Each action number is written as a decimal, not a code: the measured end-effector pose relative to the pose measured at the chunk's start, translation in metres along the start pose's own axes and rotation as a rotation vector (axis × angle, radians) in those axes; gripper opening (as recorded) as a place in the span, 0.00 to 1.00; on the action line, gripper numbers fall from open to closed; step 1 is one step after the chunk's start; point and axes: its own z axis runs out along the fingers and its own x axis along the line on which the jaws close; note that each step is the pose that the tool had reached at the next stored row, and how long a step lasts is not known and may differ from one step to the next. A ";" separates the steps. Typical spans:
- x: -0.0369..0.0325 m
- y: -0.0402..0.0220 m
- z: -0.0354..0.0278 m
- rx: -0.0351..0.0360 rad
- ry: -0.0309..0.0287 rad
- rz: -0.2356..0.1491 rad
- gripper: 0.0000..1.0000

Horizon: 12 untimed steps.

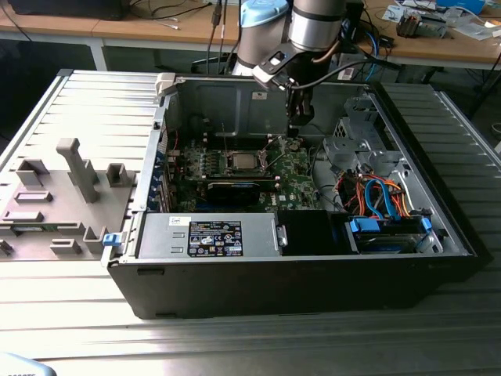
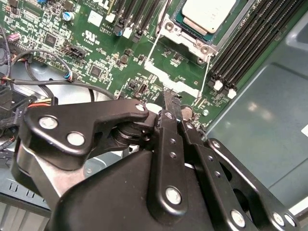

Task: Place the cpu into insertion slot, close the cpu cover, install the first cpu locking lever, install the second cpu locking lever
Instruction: 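Close the cpu cover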

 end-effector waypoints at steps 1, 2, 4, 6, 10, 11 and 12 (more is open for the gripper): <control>0.0000 0.0006 0.0005 -0.0001 0.0002 0.000 0.11; 0.0001 0.0009 0.0008 0.0000 0.0002 0.000 0.11; 0.0001 0.0018 0.0027 0.0000 0.0000 0.000 0.11; 0.0002 0.0028 0.0051 -0.0001 0.0000 -0.004 0.11; 0.0004 0.0064 0.0097 -0.0018 -0.0005 -0.040 0.11; 0.0005 0.0074 0.0107 -0.0019 -0.0006 -0.041 0.11; 0.0006 0.0079 0.0120 -0.0019 -0.0006 -0.042 0.11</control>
